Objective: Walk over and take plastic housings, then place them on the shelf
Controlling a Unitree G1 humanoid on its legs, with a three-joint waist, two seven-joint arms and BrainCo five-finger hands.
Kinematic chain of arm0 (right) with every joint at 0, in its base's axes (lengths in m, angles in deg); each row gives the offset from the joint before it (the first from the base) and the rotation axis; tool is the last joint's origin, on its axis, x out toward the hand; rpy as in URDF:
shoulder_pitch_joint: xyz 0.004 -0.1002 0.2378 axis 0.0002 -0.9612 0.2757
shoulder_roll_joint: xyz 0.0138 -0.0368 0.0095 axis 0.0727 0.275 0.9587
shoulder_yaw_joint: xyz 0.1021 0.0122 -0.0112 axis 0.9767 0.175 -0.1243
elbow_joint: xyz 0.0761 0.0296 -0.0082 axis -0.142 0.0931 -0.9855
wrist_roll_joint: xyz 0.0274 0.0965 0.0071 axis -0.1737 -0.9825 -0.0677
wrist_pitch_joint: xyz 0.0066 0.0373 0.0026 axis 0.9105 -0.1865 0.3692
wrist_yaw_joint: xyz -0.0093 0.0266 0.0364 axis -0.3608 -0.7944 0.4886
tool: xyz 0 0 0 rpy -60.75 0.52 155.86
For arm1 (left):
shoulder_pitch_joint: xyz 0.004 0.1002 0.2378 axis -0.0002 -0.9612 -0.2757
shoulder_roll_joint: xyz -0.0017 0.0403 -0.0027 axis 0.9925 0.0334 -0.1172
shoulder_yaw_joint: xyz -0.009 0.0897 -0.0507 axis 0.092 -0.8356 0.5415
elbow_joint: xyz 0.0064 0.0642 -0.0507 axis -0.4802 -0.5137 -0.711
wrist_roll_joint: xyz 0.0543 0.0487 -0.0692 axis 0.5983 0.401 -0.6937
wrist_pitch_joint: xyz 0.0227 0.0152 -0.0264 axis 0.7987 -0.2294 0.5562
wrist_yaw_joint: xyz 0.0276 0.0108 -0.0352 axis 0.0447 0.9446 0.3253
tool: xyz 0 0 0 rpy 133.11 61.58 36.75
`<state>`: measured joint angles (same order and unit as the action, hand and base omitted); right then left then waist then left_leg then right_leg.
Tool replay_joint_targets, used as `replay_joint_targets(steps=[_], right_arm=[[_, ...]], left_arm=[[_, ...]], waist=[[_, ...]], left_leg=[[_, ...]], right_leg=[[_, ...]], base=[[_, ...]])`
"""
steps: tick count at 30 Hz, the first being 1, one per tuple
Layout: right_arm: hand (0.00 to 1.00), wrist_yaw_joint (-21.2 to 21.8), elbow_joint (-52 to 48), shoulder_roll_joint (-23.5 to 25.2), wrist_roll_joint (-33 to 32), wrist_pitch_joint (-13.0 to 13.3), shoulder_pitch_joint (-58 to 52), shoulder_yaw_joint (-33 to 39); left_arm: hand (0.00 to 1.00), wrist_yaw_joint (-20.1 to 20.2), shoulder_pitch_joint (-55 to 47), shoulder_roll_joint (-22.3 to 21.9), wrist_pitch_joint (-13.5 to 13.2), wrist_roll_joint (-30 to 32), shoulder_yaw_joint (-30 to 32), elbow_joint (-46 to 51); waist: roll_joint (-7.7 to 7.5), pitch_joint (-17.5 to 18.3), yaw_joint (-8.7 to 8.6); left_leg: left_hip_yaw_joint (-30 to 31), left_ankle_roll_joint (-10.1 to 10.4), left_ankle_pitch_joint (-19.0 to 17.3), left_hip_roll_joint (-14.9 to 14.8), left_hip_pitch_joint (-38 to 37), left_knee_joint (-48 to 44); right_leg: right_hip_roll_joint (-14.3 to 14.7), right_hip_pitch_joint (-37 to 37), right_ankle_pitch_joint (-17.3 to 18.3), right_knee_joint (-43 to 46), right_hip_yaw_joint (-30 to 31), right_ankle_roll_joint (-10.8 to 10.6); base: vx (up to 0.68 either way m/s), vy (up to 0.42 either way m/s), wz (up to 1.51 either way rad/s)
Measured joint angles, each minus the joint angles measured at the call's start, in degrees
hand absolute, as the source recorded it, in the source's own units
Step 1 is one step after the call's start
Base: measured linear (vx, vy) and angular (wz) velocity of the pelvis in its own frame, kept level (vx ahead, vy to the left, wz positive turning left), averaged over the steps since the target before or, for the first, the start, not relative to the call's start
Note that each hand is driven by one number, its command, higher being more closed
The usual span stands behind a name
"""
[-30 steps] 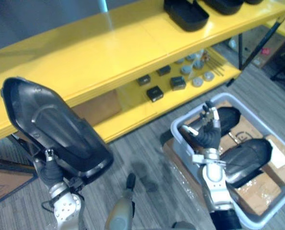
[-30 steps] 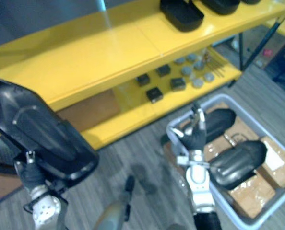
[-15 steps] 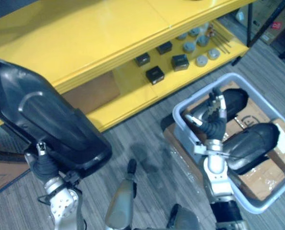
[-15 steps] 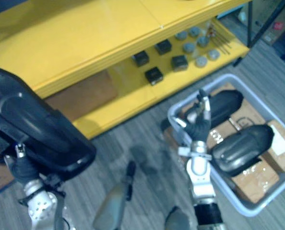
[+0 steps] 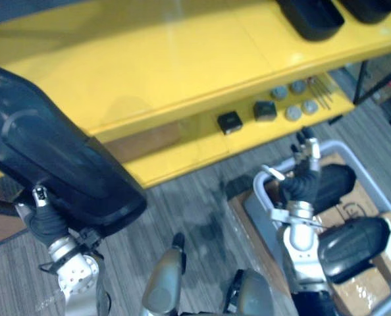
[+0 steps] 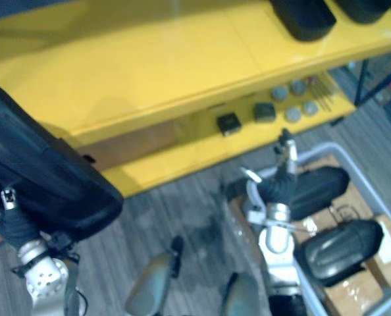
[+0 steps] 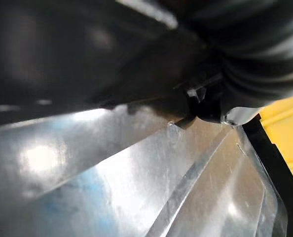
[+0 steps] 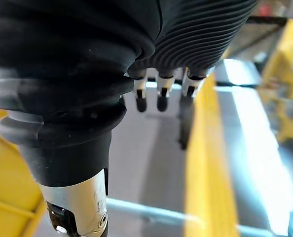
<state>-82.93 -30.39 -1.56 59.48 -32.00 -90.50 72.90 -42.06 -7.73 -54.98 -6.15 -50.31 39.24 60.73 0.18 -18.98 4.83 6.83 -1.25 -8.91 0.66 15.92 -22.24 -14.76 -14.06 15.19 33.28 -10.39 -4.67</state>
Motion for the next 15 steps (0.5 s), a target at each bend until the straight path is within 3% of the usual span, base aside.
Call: replay_joint_targets(steps=[2,4,5,7,9,12,15], right_arm=[[0.00,0.28,-0.24,-0.01,-0.04,-0.05,-3.32,2.60],[0.00,0.78,-0.80,0.02,-0.03,-0.07,-5.50,4.13],[0.00,1.14,-2.12,-0.23,-0.04,-0.08,-7.06,5.74],[0.00,1.27,-2.53,-0.85,-0.21,-0.13,-8.05,7.81],[0.00,1.74,-4.44,-1.39,-0.57,-0.02,-8.75,9.25],[0.00,3.29,-7.69,-4.22,-2.01,0.76,-6.26,10.00],[0.00,3.85,-8.78,-4.87,-3.22,2.25,-1.16,9.86]], left_arm=[[1.00,1.13,-1.41,-0.10,0.04,0.04,-0.04,-0.87],[1.00,1.51,-2.51,0.13,0.15,0.05,-0.08,-1.21],[1.00,1.53,-2.21,-0.13,0.14,0.20,-0.16,-1.86],[1.00,1.82,-2.86,-1.21,0.40,0.50,-2.04,-2.40],[1.00,2.24,-1.72,-0.61,0.39,1.26,-3.67,-1.64],[1.00,2.05,1.44,0.14,0.37,2.19,-5.06,1.89],[1.00,0.64,2.95,0.14,0.40,2.12,-4.76,3.30]], waist=[[0.48,2.38,-0.73],[-0.69,5.14,-0.81],[-0.95,5.59,-1.35],[1.48,6.74,-2.25],[2.38,7.39,-2.60],[2.28,7.45,-2.49],[1.44,7.67,-1.68]], left_leg=[[2.60,1.79,-1.88,-0.88,-1.94,-0.04],[3.88,3.71,-3.14,-1.10,-1.88,-0.32],[5.75,5.51,-4.45,-0.55,-1.91,-1.36],[8.68,7.07,-5.40,-2.68,-2.92,-0.67],[9.45,9.67,-2.57,-4.49,-3.26,2.43],[8.19,10.28,3.36,-6.10,-4.38,8.57],[6.03,10.40,6.79,-7.16,-5.81,13.78]], right_leg=[[1.98,0.71,-2.72,-8.84,2.18,0.66],[4.25,2.46,-5.35,-15.02,4.54,1.00],[5.35,4.58,-9.53,-16.55,6.33,-3.15],[7.98,5.15,-6.88,-13.05,6.12,-1.36],[8.84,5.15,-4.41,-10.56,4.02,0.06],[9.67,5.33,-3.16,-8.54,2.68,1.88],[10.09,5.55,-2.01,-8.85,2.55,2.76]], base=[[0.27,-0.265,0.57],[0.25,-0.330,0.58],[0.25,-0.383,0.82],[0.25,-0.377,0.79],[0.18,-0.291,0.79],[0.09,-0.256,0.82],[0.02,-0.116,0.50]])
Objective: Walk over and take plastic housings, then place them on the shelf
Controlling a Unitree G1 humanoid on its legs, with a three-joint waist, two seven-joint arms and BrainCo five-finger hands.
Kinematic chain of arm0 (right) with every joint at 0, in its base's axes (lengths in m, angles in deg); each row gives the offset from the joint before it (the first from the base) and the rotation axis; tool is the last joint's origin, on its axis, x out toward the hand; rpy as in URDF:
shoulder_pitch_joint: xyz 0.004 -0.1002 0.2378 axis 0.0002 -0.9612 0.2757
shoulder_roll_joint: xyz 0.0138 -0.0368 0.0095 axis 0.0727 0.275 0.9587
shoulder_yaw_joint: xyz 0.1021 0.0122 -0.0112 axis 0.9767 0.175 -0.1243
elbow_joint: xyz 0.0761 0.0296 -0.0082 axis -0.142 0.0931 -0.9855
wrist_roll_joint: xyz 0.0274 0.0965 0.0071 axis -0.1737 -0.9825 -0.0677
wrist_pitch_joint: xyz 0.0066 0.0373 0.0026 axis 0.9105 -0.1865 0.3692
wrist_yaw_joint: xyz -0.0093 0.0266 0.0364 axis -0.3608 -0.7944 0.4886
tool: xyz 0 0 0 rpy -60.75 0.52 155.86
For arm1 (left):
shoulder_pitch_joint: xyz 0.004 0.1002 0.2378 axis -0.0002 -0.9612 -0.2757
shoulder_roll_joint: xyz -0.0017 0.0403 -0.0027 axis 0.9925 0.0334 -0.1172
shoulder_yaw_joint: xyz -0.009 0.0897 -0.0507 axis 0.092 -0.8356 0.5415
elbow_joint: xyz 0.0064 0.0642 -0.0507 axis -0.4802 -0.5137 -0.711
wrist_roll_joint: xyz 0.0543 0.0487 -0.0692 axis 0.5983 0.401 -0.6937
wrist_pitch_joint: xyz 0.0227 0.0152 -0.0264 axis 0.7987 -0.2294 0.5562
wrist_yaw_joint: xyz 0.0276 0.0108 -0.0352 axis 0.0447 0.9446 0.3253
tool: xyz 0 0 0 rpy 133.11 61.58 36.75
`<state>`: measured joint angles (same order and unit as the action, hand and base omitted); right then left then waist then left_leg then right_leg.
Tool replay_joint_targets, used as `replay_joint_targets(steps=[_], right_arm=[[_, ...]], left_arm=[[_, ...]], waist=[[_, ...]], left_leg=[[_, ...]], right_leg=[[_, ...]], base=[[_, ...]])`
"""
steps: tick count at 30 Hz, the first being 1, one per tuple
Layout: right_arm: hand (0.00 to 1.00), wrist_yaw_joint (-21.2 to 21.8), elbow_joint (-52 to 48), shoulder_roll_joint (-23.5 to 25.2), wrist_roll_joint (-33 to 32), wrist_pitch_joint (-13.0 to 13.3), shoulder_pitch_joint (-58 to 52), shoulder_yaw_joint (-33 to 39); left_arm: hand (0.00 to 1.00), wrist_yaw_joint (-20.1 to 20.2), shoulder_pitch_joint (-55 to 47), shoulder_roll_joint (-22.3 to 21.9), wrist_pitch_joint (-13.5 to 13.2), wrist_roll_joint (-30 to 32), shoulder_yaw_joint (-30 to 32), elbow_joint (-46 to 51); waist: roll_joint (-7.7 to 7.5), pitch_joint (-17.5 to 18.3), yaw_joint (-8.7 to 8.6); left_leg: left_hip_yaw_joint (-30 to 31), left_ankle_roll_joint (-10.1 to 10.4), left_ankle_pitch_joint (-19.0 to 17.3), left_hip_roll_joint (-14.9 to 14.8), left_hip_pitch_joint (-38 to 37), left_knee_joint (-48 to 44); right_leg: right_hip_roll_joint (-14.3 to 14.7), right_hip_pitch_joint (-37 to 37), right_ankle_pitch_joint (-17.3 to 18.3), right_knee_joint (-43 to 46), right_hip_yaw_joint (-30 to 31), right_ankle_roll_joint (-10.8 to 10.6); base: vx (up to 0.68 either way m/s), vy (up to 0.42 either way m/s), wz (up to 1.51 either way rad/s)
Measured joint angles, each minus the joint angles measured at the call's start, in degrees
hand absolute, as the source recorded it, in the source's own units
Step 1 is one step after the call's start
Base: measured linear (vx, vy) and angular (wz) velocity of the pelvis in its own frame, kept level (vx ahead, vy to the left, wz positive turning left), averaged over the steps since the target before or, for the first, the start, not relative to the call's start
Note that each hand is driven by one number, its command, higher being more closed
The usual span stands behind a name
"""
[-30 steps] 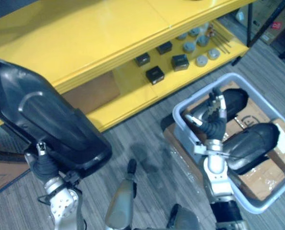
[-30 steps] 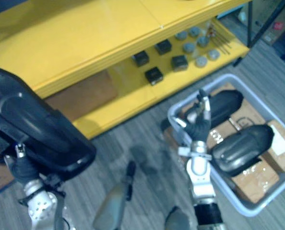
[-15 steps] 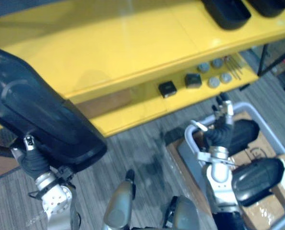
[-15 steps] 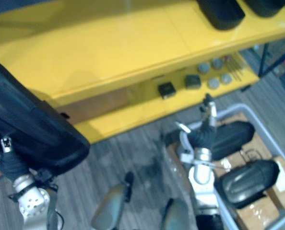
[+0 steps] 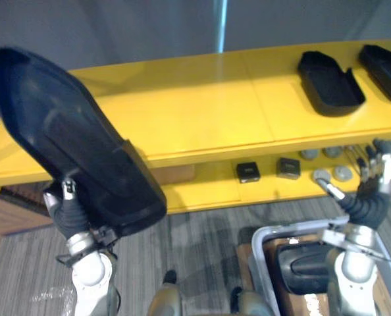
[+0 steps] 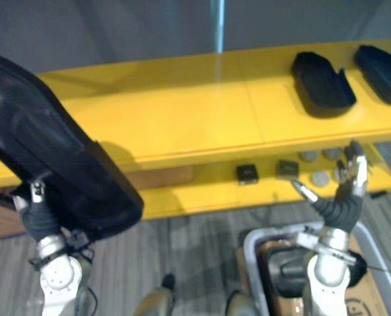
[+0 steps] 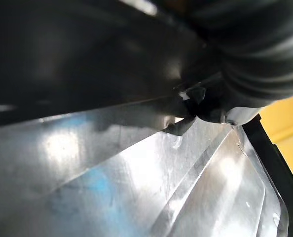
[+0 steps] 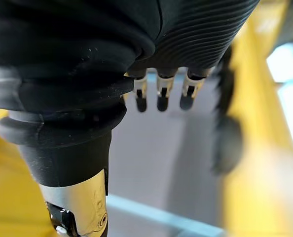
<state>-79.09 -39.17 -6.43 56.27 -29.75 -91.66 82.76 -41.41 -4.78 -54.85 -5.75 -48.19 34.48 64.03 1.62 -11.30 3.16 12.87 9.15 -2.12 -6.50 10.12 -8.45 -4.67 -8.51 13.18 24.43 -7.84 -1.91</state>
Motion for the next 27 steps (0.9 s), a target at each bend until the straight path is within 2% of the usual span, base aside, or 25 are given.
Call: replay_joint_targets(steps=[4,6,9,10,14,20,25,27], right_arm=[[0.00,-0.27,0.25,0.11,-1.80,0.13,3.07,-1.80],[0.00,-0.32,0.95,0.47,-1.87,0.13,2.95,-2.33],[0.00,-0.32,3.36,1.79,-1.86,0.25,2.80,-2.32],[0.00,-0.30,4.65,1.81,-1.86,0.65,2.81,-2.31],[0.00,-0.11,6.88,1.86,-1.87,1.06,2.89,-2.45],[0.00,1.38,9.08,1.96,-3.15,1.54,3.11,-4.29],[0.00,1.73,9.34,2.62,-3.57,1.52,3.16,-5.32],[0.00,2.35,9.40,2.62,-4.14,1.42,2.71,-5.59]], left_arm=[[1.00,-1.61,-1.37,-0.12,0.12,0.15,-0.02,-0.98],[1.00,-2.06,-1.71,-0.09,0.11,0.13,0.11,-2.04],[1.00,-2.02,-1.47,0.12,0.02,0.23,0.09,-4.77],[1.00,-1.82,-0.75,0.66,-0.01,0.40,-0.05,-6.82],[1.00,-1.58,0.17,2.65,-0.02,0.66,0.09,-9.14],[1.00,-0.90,0.44,2.47,-0.03,2.50,0.17,-9.21],[1.00,0.06,0.39,2.32,-0.03,2.40,-0.18,-9.22],[1.00,1.98,-0.19,2.01,-0.04,2.41,-0.57,-9.22]], waist=[[-0.19,0.13,1.20],[-0.59,0.37,0.91],[-2.11,1.64,0.14],[-2.54,1.85,-0.78],[-3.36,2.38,-0.74],[-2.68,2.68,-0.92],[-2.28,2.87,-1.00],[-1.93,2.89,-1.35]], left_leg=[[-1.60,0.42,0.37,-0.13,-1.09,0.93],[-4.77,-0.88,0.46,-0.08,-0.84,0.99],[-9.66,-3.90,1.37,-0.33,-0.13,1.93],[-10.13,-4.17,3.04,0.03,-0.18,3.10],[-10.08,-4.49,6.25,1.53,-2.21,7.92],[-10.37,-4.06,10.27,2.03,-4.04,13.05],[-10.27,-3.83,10.51,2.12,-4.02,13.30],[-10.24,-3.97,10.39,2.07,-3.94,13.44]], right_leg=[[-0.02,2.50,0.70,-2.24,-0.24,-0.31],[-0.46,3.86,0.74,-3.21,-1.60,-0.37],[-2.06,5.09,0.46,-4.26,-3.87,-0.85],[-2.71,5.93,0.21,-4.56,-4.84,-1.20],[-3.85,6.78,0.19,-5.44,-4.02,-1.24],[-4.13,6.77,-0.60,-6.75,-3.18,-2.60],[-4.15,7.14,-0.84,-7.31,-3.29,-3.02],[-4.10,8.68,-1.10,-8.74,-4.75,-3.46]], base=[[-0.02,-0.020,0.15],[-0.04,0.047,0.36],[-0.03,0.076,0.53],[-0.03,0.077,0.69],[-0.01,0.105,0.36],[0.00,0.016,0.04],[0.00,-0.003,0.02],[-0.02,-0.021,0.20]])
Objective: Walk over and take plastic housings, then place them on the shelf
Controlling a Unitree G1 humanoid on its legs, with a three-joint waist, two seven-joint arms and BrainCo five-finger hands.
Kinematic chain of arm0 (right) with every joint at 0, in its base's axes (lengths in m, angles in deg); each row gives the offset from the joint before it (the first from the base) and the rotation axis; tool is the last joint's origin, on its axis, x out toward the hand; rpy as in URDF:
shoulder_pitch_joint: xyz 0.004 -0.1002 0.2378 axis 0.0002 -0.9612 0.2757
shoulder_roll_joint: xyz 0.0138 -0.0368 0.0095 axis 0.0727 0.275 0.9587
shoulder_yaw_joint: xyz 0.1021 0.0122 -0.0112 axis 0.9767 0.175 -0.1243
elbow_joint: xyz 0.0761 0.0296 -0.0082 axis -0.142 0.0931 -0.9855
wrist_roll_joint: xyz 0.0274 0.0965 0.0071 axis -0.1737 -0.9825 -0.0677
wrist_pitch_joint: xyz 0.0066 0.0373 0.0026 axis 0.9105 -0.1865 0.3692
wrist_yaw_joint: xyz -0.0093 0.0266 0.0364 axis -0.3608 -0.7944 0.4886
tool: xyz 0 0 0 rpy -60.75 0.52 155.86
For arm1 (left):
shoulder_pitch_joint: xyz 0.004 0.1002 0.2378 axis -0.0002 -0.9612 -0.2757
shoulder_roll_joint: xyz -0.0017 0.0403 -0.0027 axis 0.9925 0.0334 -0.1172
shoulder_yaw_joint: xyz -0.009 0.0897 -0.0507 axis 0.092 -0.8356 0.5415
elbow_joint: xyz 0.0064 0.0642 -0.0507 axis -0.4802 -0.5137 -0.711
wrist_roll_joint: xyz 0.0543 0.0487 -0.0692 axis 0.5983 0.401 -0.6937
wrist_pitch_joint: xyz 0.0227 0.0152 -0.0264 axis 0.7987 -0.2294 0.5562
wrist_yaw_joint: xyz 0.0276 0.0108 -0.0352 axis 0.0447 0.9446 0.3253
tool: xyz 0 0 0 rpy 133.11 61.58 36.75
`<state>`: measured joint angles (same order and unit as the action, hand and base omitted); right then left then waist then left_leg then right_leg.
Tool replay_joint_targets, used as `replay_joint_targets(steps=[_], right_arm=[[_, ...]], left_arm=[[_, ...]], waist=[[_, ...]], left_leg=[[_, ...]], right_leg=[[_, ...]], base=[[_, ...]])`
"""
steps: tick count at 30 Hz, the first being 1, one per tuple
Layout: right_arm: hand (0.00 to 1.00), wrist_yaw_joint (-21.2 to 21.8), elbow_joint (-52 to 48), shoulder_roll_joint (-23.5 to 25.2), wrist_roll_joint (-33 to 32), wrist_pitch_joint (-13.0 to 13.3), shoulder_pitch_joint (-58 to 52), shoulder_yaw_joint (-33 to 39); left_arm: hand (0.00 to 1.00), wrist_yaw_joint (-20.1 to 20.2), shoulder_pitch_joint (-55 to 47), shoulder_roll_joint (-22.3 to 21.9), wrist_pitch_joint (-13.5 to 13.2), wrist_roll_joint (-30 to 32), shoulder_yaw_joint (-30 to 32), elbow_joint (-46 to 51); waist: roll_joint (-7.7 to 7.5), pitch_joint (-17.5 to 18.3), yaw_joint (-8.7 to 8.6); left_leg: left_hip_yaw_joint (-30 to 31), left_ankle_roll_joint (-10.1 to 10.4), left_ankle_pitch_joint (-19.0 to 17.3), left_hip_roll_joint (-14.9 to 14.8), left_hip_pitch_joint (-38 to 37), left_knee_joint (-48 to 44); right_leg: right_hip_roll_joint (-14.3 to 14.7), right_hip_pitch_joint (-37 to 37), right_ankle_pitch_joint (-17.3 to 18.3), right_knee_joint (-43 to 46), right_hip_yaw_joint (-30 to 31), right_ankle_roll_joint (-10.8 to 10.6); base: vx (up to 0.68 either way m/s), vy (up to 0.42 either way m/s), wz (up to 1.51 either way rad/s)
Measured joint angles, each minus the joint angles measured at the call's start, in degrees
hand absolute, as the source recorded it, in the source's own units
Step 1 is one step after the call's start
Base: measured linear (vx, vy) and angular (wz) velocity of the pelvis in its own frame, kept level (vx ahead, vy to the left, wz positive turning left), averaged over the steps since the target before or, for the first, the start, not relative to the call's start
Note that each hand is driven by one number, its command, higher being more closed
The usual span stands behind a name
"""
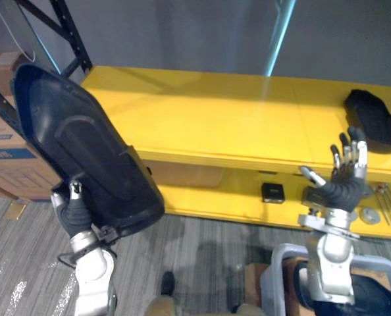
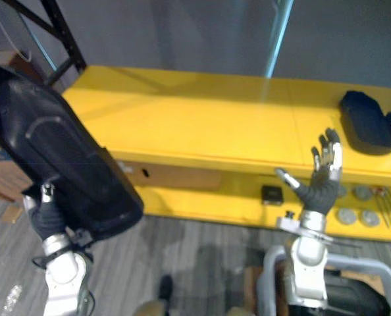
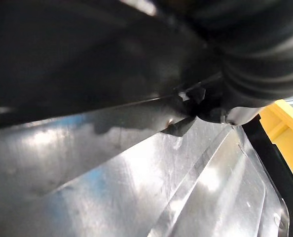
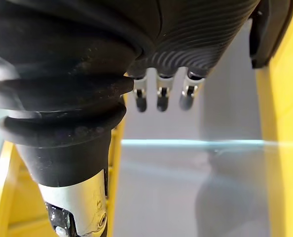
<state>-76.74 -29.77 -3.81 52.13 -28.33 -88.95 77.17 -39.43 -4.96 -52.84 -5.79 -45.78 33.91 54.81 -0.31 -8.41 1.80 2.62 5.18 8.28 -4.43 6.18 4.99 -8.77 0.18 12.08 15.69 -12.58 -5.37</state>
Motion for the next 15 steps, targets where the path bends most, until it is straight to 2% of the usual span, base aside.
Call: replay_joint_targets(steps=[3,5,8,13,15], right_arm=[[0.00,-0.28,0.00,-0.20,-0.54,-0.01,-0.15,0.83],[0.00,-0.32,0.92,-0.71,-1.25,-0.03,-0.03,1.95],[0.00,-0.29,2.88,-0.63,-1.67,-1.31,0.78,1.97],[0.00,-0.21,5.30,0.26,-1.65,-1.38,1.05,1.99],[0.00,-0.24,6.77,0.80,-1.65,-1.39,0.31,2.54]], left_arm=[[1.00,1.75,-0.28,0.22,-0.37,0.13,-1.14,-0.07],[1.00,2.51,-0.05,0.30,-1.33,0.49,-1.81,-0.20],[1.00,1.74,0.05,0.75,-1.30,0.46,-1.28,-0.46],[1.00,0.49,-1.88,0.60,-1.24,2.24,-0.02,-0.46],[1.00,0.64,-1.68,0.57,-1.23,2.50,0.67,-0.44]], waist=[[0.79,0.70,-1.57],[1.36,0.86,-1.36],[1.17,0.78,-1.17],[1.03,0.67,-1.03],[0.32,0.23,-1.53]], left_leg=[[-3.26,-0.28,-0.45,-0.65,1.11,-0.03],[-5.77,-1.55,1.76,-0.79,1.83,-0.12],[-6.22,-0.72,2.36,0.01,1.63,-0.33],[-8.18,-1.10,1.66,0.70,-0.33,-0.32],[-8.19,-1.49,1.35,1.10,-0.64,-0.37]], right_leg=[[-0.25,1.31,-0.87,-2.35,-3.28,-0.74],[-0.67,1.17,-0.98,-2.26,-3.66,-0.91],[-1.51,1.10,-0.95,-2.15,-2.13,-0.90],[-2.23,1.96,-0.72,-2.50,0.39,-0.76],[-2.82,1.98,-0.27,-1.92,0.38,-0.80]], base=[[0.02,-0.001,0.53],[0.07,0.025,0.26],[0.06,0.039,0.02],[0.00,0.019,-0.15],[-0.04,0.010,-0.06]])
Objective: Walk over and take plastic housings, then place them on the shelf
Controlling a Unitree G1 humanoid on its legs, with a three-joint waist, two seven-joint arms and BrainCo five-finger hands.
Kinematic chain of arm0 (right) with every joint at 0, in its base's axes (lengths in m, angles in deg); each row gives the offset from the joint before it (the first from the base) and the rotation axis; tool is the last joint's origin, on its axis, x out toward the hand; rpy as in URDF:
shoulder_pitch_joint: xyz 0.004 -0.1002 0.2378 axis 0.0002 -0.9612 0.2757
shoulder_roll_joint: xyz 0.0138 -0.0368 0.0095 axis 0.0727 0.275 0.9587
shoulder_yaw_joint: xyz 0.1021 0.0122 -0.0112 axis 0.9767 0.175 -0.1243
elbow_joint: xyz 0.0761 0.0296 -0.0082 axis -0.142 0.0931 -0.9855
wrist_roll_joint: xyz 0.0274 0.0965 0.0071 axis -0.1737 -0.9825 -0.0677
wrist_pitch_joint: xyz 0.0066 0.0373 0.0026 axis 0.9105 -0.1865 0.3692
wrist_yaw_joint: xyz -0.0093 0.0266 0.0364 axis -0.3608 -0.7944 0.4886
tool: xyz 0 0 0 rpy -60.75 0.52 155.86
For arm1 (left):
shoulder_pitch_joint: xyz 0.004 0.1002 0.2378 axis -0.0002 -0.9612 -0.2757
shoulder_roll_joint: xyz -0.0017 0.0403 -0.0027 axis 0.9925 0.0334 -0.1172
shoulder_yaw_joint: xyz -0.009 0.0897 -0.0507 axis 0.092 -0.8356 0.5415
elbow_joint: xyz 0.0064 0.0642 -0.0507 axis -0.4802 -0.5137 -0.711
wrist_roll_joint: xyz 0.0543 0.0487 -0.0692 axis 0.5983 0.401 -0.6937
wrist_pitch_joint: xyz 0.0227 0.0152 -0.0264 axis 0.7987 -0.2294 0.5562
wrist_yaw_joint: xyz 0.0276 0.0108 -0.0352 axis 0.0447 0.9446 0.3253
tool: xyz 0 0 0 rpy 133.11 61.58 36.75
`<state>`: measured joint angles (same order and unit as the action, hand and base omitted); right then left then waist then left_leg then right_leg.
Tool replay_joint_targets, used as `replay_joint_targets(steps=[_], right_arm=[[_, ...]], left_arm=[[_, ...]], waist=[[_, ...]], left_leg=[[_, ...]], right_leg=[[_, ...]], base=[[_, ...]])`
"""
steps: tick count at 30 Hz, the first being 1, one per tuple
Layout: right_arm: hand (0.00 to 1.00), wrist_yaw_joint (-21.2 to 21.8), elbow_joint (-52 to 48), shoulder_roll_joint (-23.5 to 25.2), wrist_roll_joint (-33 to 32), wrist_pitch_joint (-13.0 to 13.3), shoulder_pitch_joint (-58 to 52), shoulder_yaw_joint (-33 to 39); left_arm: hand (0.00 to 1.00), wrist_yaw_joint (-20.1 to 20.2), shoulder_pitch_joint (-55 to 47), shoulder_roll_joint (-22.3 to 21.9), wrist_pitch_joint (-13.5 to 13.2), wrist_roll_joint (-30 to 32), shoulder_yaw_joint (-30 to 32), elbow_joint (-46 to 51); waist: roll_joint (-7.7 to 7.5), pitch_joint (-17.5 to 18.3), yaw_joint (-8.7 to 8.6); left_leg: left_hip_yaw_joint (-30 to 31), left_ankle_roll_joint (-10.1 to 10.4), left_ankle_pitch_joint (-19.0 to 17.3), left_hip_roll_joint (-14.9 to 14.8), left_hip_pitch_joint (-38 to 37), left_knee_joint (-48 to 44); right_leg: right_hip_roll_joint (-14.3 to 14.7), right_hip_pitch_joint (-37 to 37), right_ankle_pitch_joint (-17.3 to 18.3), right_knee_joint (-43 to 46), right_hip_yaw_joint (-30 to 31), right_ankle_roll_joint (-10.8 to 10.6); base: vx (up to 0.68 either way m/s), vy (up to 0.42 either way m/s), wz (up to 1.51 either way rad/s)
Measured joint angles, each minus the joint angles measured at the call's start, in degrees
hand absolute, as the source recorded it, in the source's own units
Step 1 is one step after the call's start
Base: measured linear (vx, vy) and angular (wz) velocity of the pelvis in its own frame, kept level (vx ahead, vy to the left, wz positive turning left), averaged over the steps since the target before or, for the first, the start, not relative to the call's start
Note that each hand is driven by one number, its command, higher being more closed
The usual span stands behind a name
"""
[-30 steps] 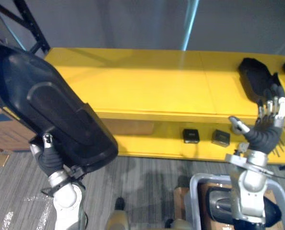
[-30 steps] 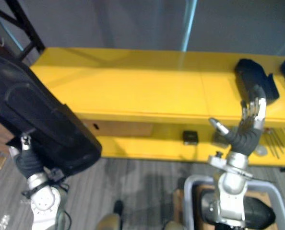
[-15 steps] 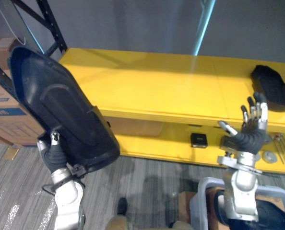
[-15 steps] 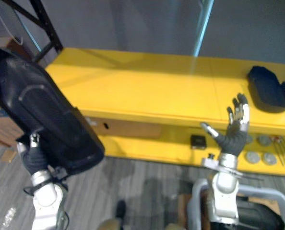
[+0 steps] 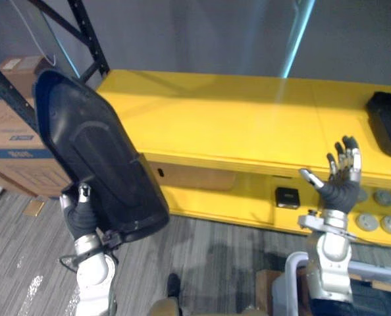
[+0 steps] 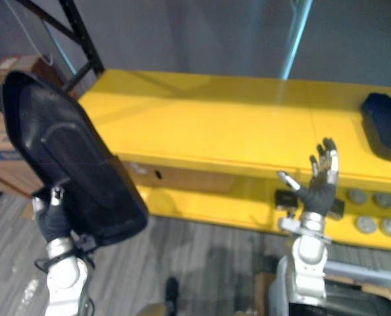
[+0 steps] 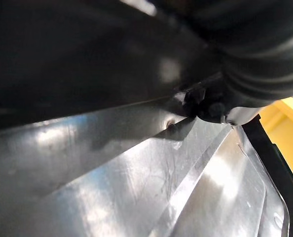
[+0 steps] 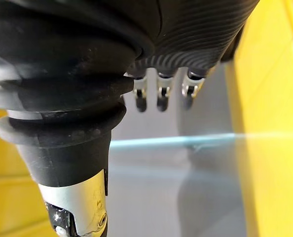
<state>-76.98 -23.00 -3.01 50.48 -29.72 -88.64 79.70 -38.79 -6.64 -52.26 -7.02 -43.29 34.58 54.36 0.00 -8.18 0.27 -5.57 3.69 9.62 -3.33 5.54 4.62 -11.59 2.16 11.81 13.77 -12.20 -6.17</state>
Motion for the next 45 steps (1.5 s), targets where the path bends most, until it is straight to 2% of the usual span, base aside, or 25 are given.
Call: replay_joint_targets(steps=[4,5,6,7,8,9,10,11,12,14,15,16,19,21,29,37,45], right_arm=[[0.00,0.07,-0.30,3.45,0.00,-0.08,-3.97,0.75],[0.00,0.11,-1.44,3.89,0.00,-0.14,-5.45,0.76],[0.00,0.14,-3.10,3.98,0.01,-0.34,-6.41,1.05],[0.00,0.17,-3.49,4.53,0.04,-0.33,-6.83,1.21],[0.00,0.24,-5.17,6.44,0.12,-0.47,-8.28,2.10],[0.00,0.26,-8.18,5.20,0.15,-0.40,-8.87,2.13],[0.00,0.21,-9.57,4.81,0.15,-0.13,-10.15,2.34],[0.00,0.11,-8.63,6.99,0.24,0.18,-11.75,2.38],[0.00,0.00,-8.43,7.39,0.23,0.14,-12.42,2.51],[0.00,-0.90,-8.71,7.20,0.46,0.47,-11.19,2.79],[0.00,-1.23,-9.22,6.93,0.58,0.61,-10.87,2.79],[0.00,-1.99,-9.72,6.18,0.80,0.75,-10.35,2.91],[0.00,-3.81,-9.54,4.92,1.36,0.53,-9.96,3.09],[0.00,-4.88,-9.54,4.27,1.34,0.29,-8.77,3.23],[0.00,-6.30,-10.07,5.18,1.34,0.27,-8.48,4.34],[0.00,-6.25,-11.83,6.46,1.27,0.48,-10.62,4.30],[0.00,-6.24,-11.81,7.27,1.11,0.48,-12.29,4.29]], left_arm=[[1.00,1.62,-1.17,-0.05,0.00,-0.01,0.49,0.20],[1.00,2.40,-1.77,-0.05,0.00,-0.01,0.35,0.41],[1.00,2.97,-1.99,-0.09,0.00,-0.04,-0.03,0.62],[1.00,3.22,-1.94,0.04,0.02,-0.03,-0.12,0.63],[1.00,3.39,-0.93,0.68,-0.14,-0.04,-0.29,1.41],[1.00,3.21,-1.01,-0.85,-0.48,-0.25,-0.84,1.55],[1.00,3.15,-1.11,-1.19,-0.46,-0.26,-1.52,1.69],[1.00,3.11,-0.76,0.02,-0.54,-0.12,-2.26,1.80],[1.00,3.09,-0.79,0.33,-0.52,0.04,-2.70,1.82],[1.00,2.80,-0.74,0.59,-0.51,-0.05,-2.89,2.61],[1.00,2.80,-0.67,0.61,-0.49,-0.06,-2.93,3.24],[1.00,2.82,-0.38,0.32,-0.47,-0.26,-3.34,4.02],[1.00,3.10,-0.68,-1.19,0.07,-0.32,-4.99,4.46],[1.00,3.19,-0.05,-1.00,0.10,-0.26,-5.45,5.45],[1.00,3.74,2.68,-0.46,0.14,-0.22,-8.79,5.99],[1.00,4.41,2.39,-0.38,0.20,-0.52,-9.50,6.35],[1.00,4.85,2.25,-0.38,0.20,-0.66,-11.37,6.90]], waist=[[-1.77,-1.78,-0.28],[-1.59,-1.93,-0.66],[-0.82,-2.38,-1.07],[-1.76,-2.11,-1.40],[-5.81,-2.48,-1.46],[-1.51,-3.83,-0.85],[0.37,-3.64,-1.35],[-1.40,-3.43,-1.64],[-2.08,-2.66,-1.70],[-3.25,-1.64,-1.61],[-3.55,-1.50,-1.59],[-3.17,-1.86,-1.28],[-1.04,-0.75,-0.92],[-0.20,-0.31,-0.99],[-1.91,0.17,-1.03],[-1.83,1.45,-1.25],[-0.80,3.80,-1.36]], left_leg=[[-0.15,0.04,-2.53,0.52,-1.96,-2.86],[0.42,-0.03,-3.04,-0.05,-1.83,-3.17],[1.31,0.12,-4.39,-0.87,-1.62,-2.55],[1.34,-0.64,-5.82,-0.17,-1.82,-3.59],[-3.69,-6.75,-11.80,1.62,4.25,-23.83],[-7.39,-4.98,-20.07,-2.39,4.20,-33.68],[-5.73,-2.48,-24.91,-4.12,3.18,-32.16],[-5.51,-1.41,-24.69,-2.20,2.30,-30.49],[-5.09,-1.32,-24.39,-1.57,2.19,-28.86],[-4.72,-0.89,-21.53,-0.17,0.35,-21.05],[-4.71,-0.96,-21.02,-0.05,0.85,-20.84],[-4.33,-1.20,-18.81,-0.13,2.10,-22.55],[-4.37,-1.34,-18.61,-0.39,2.12,-21.79],[-4.60,-0.93,-18.04,-1.03,2.60,-21.27],[-6.10,-0.46,-17.37,-1.20,0.06,-17.15],[-7.44,-0.19,-16.58,-0.90,-2.53,-14.13],[-9.05,-0.24,-16.39,-0.91,-4.62,-12.23]], right_leg=[[-0.93,0.42,-0.06,5.82,1.82,0.97],[-0.18,-0.69,-0.99,8.78,3.29,2.45],[1.08,-2.23,-3.10,11.38,4.10,5.48],[0.31,-3.34,-4.16,11.14,4.58,6.20],[-3.33,-4.13,-2.65,13.38,4.57,4.18],[-1.10,-5.32,-3.28,19.39,3.79,3.90],[0.47,-6.93,-3.59,22.54,4.39,3.45],[0.27,-8.13,-1.21,24.21,8.05,2.92],[0.74,-8.04,-0.52,22.06,8.28,2.63],[3.64,-7.73,-0.21,10.01,7.20,2.94],[4.39,-7.16,-0.53,6.48,6.88,3.18],[4.88,-6.13,-1.91,3.57,6.84,2.00],[5.05,-6.01,-2.15,2.67,5.81,2.35],[5.87,-5.89,-3.19,1.45,5.91,2.63],[6.54,-5.55,-3.99,1.14,7.50,3.42],[6.54,-3.91,-3.98,-1.17,7.99,3.43],[6.74,-1.91,-3.99,-3.54,9.12,3.43]], base=[[-0.03,0.031,-0.01],[-0.07,0.036,0.21],[-0.09,0.048,0.27],[-0.04,0.089,0.30],[-0.01,0.080,0.01],[-0.01,0.102,0.02],[-0.06,0.108,0.06],[-0.06,0.102,0.33],[-0.02,0.026,0.39],[0.07,-0.066,0.33],[0.05,-0.099,0.32],[0.01,-0.097,0.28],[0.07,-0.051,0.10],[0.13,-0.047,-0.06],[0.08,-0.011,-0.07],[0.03,-0.006,-0.07],[0.01,-0.004,-0.07]])
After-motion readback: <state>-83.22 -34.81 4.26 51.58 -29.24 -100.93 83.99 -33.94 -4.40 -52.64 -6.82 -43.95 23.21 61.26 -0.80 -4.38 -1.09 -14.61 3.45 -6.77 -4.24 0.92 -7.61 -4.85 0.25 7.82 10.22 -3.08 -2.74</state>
